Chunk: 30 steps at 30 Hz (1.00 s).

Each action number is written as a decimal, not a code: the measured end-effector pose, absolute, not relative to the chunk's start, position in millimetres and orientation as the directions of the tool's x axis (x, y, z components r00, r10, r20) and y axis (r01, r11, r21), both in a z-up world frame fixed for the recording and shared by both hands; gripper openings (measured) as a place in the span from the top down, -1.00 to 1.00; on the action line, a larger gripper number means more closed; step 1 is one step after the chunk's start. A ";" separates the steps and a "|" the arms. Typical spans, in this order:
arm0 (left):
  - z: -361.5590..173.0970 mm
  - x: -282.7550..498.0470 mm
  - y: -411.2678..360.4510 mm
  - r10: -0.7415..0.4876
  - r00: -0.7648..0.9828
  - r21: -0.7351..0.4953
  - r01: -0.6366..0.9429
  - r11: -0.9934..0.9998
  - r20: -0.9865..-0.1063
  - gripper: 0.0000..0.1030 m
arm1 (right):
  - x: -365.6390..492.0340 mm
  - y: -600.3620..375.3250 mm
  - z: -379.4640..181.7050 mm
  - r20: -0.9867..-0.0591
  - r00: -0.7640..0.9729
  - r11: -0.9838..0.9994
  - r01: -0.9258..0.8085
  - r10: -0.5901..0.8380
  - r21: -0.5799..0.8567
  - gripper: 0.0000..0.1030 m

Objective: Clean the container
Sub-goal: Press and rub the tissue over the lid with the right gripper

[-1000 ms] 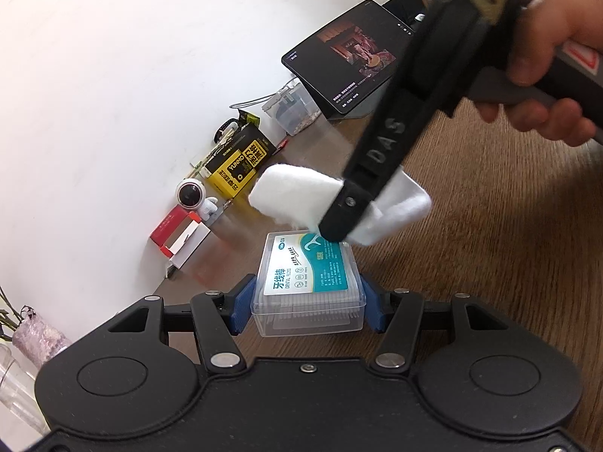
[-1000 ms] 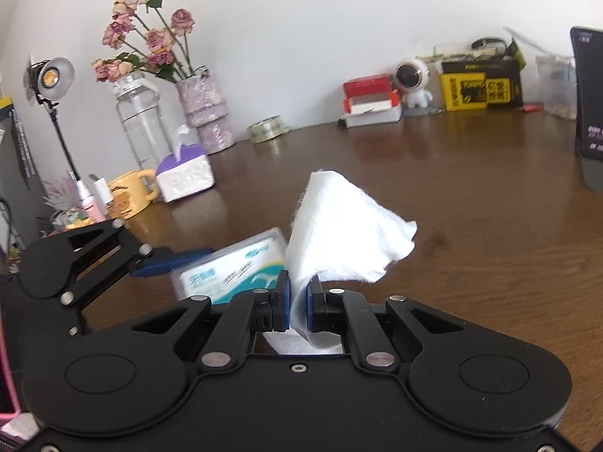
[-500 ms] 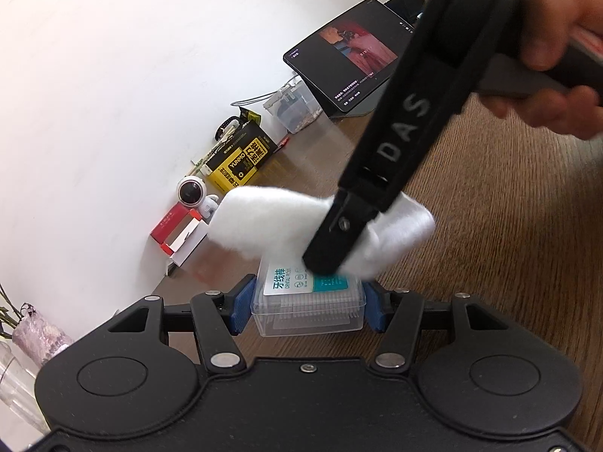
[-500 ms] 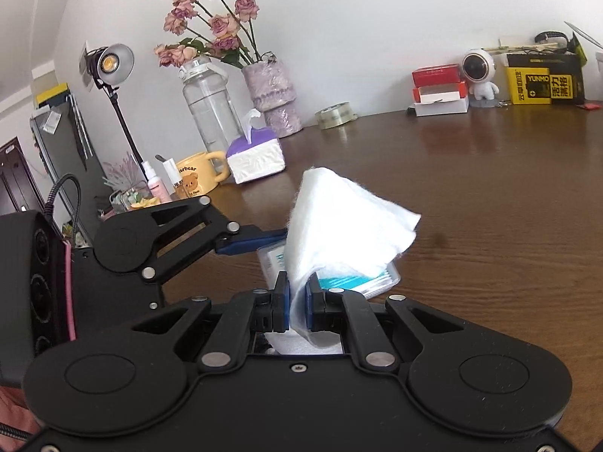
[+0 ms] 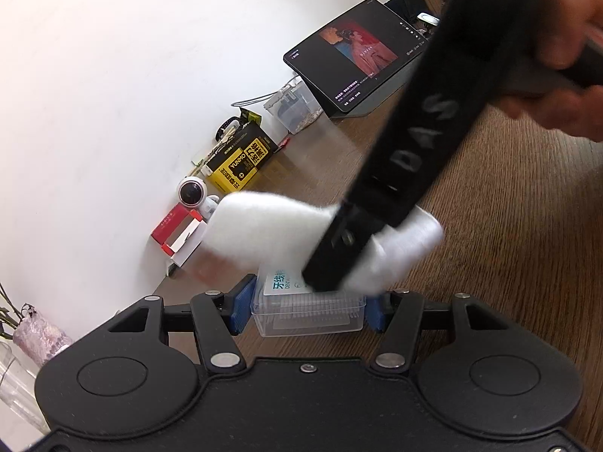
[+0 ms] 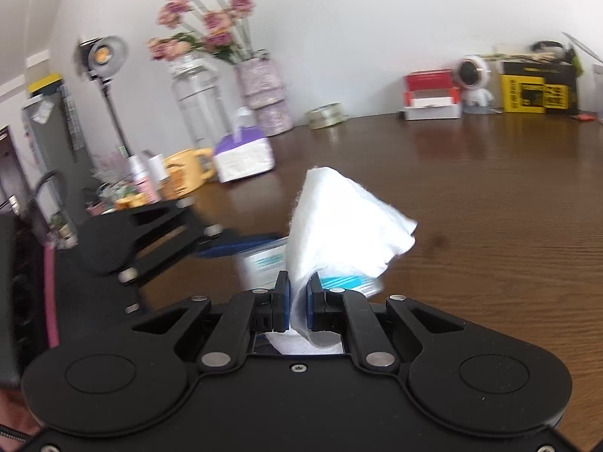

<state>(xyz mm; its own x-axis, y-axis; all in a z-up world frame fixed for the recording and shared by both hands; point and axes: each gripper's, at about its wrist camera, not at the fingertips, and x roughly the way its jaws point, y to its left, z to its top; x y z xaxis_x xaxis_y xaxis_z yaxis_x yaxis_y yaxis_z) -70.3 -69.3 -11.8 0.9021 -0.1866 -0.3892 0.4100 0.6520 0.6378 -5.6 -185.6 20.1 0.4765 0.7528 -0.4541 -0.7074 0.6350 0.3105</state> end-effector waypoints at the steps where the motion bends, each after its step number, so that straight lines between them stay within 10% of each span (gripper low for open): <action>1: -11.9 -69.3 -69.0 -0.187 0.902 0.638 0.410 0.652 -0.389 -0.10 | -9.8 -184.1 20.6 -0.453 0.465 0.623 -0.718 0.761 0.310 0.84; 30: -13.2 -37.2 -63.4 -0.192 0.901 0.638 0.413 0.649 -0.388 -0.10 | -2.3 -164.8 29.7 -0.449 0.435 0.590 -0.751 0.780 0.296 0.85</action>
